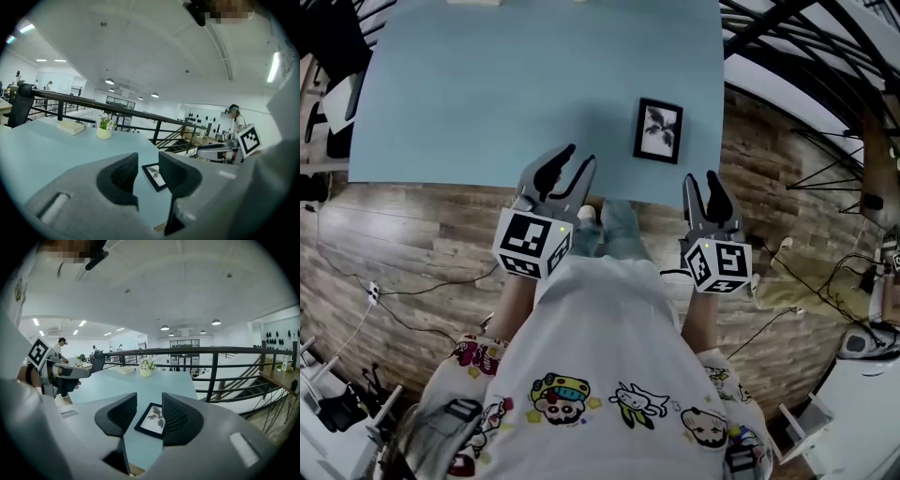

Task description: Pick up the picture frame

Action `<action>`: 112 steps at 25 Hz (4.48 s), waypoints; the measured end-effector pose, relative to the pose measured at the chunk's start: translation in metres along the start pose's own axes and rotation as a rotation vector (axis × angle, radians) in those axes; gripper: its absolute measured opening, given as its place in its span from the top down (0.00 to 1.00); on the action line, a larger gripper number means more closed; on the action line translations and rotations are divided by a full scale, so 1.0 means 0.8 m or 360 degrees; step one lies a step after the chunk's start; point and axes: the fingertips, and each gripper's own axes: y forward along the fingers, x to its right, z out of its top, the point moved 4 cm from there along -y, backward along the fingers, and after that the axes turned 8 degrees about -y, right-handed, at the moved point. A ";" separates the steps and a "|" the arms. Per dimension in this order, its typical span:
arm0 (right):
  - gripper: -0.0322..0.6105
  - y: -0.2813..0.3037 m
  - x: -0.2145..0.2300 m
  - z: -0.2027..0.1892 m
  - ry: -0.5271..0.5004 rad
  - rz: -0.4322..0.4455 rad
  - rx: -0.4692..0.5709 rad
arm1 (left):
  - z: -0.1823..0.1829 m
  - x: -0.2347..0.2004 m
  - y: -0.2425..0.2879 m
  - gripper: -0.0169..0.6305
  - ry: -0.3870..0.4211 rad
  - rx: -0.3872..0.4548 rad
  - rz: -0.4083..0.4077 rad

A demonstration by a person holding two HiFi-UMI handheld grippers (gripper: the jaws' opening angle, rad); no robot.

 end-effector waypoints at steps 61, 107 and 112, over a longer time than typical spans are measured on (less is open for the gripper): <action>0.69 0.222 0.153 -0.072 0.0344 0.0390 -0.0339 | -0.052 -0.013 0.297 0.75 -0.0181 -0.0532 0.0057; 0.69 0.248 0.151 -0.179 0.0793 0.0515 -0.0640 | -0.172 -0.024 0.360 0.84 -0.0360 -0.0814 0.0151; 0.69 0.251 0.150 -0.186 0.0877 0.0566 -0.0715 | -0.171 -0.023 0.365 0.85 -0.0403 -0.0812 0.0160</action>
